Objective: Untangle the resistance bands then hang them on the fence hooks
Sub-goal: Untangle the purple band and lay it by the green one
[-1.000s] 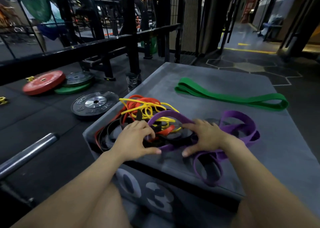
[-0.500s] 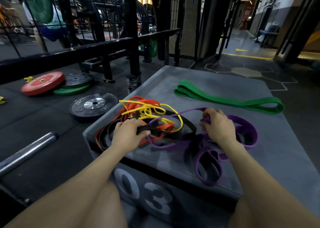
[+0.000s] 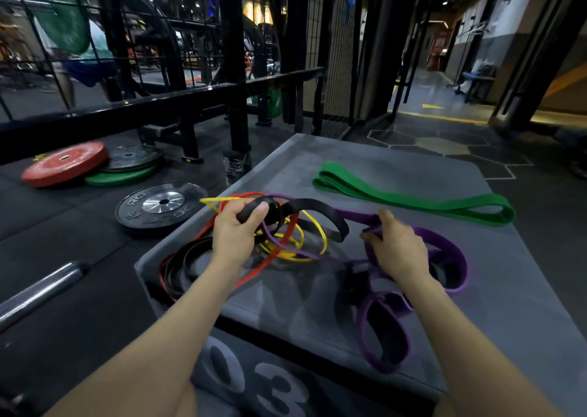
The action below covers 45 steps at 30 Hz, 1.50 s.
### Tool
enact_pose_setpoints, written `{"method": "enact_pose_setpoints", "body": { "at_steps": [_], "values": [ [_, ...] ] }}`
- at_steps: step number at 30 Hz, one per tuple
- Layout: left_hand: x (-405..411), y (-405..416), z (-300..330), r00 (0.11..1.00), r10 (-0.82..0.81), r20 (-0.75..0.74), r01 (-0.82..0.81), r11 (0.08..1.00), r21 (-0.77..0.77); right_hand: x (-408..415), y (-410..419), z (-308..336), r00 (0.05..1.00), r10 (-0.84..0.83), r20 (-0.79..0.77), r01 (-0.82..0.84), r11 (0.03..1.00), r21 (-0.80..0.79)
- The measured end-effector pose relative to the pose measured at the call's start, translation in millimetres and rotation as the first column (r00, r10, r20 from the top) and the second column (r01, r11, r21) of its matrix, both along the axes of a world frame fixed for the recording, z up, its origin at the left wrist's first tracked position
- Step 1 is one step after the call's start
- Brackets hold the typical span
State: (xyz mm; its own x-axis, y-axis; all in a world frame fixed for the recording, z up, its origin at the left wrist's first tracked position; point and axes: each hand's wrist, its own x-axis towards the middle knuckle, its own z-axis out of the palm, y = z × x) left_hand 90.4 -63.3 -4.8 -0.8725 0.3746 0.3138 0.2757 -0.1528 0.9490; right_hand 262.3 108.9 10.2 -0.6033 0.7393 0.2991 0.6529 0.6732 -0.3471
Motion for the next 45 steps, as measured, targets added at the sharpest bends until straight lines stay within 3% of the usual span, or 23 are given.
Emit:
{"method": "enact_pose_setpoints", "body": {
  "at_steps": [5, 7, 10, 12, 13, 15, 18, 20, 23, 30, 32, 35, 37, 39, 41, 44, 45],
  "values": [
    [10, 1, 11, 0.986, -0.130, 0.107, 0.108, 0.977, 0.184, -12, 3, -1, 0.995, -0.103, 0.006, 0.102, 0.991, 0.089],
    [7, -1, 10, 0.996, -0.090, 0.023, 0.087, 0.991, 0.097, -18, 2, -3, 0.993, -0.104, 0.057, 0.100, 0.993, 0.067],
    [-2, -3, 2, 0.981, -0.041, -0.192, 0.003, 0.981, -0.194, -23, -1, -5, 0.981, -0.060, 0.186, 0.051, 0.997, 0.052],
    [-6, -8, -3, 0.978, -0.059, -0.199, 0.004, 0.965, -0.264, -25, -11, 2, 0.971, -0.002, 0.238, -0.016, 0.997, 0.076],
    [-8, -10, -4, 0.979, -0.069, -0.190, 0.016, 0.964, -0.265, -26, -19, 8, 0.980, 0.044, 0.194, -0.059, 0.995, 0.075],
    [-10, -12, -1, 0.967, -0.082, -0.240, 0.015, 0.963, -0.267, -30, -36, 16, 0.977, 0.206, -0.045, -0.201, 0.974, 0.101],
    [-5, -9, 6, 0.951, -0.132, -0.281, 0.063, 0.968, -0.242, -45, -58, 19, 0.847, 0.432, -0.309, -0.427, 0.900, 0.085],
    [-3, -6, 12, 0.936, -0.145, -0.320, 0.077, 0.974, -0.215, -58, -70, 17, 0.823, 0.476, -0.310, -0.510, 0.859, -0.036],
    [-5, -4, 38, 0.920, -0.207, -0.334, 0.128, 0.962, -0.242, -78, -67, 18, 0.855, 0.451, -0.257, -0.497, 0.854, -0.156],
    [-42, -7, 85, 0.882, -0.442, -0.164, 0.349, 0.847, -0.401, -103, -42, 63, 0.830, 0.459, -0.317, -0.502, 0.862, -0.064],
    [-49, -9, 91, 0.844, -0.493, -0.211, 0.309, 0.770, -0.558, -105, -37, 72, 0.834, 0.437, -0.336, -0.481, 0.875, -0.058],
    [-55, -8, 85, 0.802, -0.509, -0.312, 0.118, 0.647, -0.753, -110, -33, 86, 0.813, 0.377, -0.443, -0.450, 0.891, -0.067],
    [-56, -7, 80, 0.824, -0.489, -0.286, 0.158, 0.684, -0.712, -113, -33, 93, 0.813, 0.421, -0.403, -0.486, 0.871, -0.069],
    [-60, -5, 85, 0.891, -0.419, -0.178, 0.280, 0.813, -0.510, -115, -34, 92, 0.799, 0.468, -0.377, -0.539, 0.835, -0.107],
    [-64, -4, 100, 0.931, -0.342, -0.131, 0.277, 0.891, -0.359, -115, -36, 82, 0.745, 0.524, -0.413, -0.642, 0.733, -0.226],
    [-64, 1, 122, 0.925, -0.363, -0.116, 0.325, 0.910, -0.259, -119, -46, 70, 0.679, 0.462, -0.571, -0.725, 0.545, -0.421],
    [-63, 3, 126, 0.922, -0.373, -0.106, 0.341, 0.910, -0.236, -121, -49, 69, 0.680, 0.414, -0.604, -0.715, 0.556, -0.423]
  ]
}}
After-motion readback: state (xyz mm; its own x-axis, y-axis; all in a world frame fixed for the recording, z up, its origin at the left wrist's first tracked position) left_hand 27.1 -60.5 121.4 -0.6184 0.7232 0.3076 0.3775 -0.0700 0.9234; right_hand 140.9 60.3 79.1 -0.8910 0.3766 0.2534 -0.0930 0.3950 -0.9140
